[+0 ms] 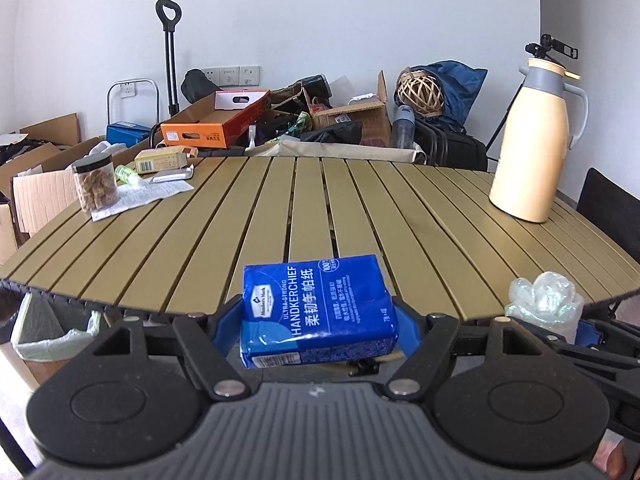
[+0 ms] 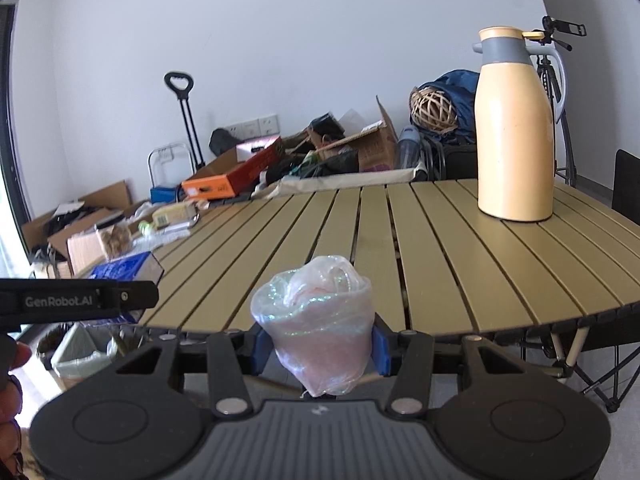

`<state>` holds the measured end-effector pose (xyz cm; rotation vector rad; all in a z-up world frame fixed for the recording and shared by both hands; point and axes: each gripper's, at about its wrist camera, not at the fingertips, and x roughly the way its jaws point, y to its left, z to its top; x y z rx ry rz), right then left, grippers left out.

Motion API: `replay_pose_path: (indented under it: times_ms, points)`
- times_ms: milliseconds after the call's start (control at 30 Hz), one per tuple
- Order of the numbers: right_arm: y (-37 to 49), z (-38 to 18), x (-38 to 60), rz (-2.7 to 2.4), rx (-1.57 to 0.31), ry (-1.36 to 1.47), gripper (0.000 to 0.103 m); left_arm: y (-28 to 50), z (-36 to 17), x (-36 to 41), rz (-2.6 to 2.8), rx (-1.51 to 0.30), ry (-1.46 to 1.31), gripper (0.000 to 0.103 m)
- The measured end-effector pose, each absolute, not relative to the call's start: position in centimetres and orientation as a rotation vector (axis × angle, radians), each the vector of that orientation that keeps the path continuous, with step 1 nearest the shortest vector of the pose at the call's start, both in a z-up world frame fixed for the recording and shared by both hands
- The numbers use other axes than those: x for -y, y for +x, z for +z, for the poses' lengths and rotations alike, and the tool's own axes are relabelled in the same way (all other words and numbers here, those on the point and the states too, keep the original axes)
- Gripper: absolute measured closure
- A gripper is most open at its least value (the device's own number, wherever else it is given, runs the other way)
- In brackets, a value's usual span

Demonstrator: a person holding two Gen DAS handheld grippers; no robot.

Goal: Organize soft objects
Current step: 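Carry the tissue pack with the left tool while the right tool carries the bag to the bin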

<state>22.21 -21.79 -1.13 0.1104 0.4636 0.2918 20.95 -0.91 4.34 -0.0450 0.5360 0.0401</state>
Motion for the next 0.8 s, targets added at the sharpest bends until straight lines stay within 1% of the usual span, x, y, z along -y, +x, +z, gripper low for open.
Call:
replay_pose_path:
  times_ms: [333, 800]
  points:
    - [20.7, -3.8, 20.3, 0.310, -0.561, 0.048, 0.055, 18.3, 0.5, -0.1, 0.014, -0.600, -0.045, 0.027]
    - [20.8, -10.5, 18.5, 0.317, -0.779, -0.010, 0.055, 18.2, -6.7, -1.2, 0.013, -0.774, -0.064, 0.027]
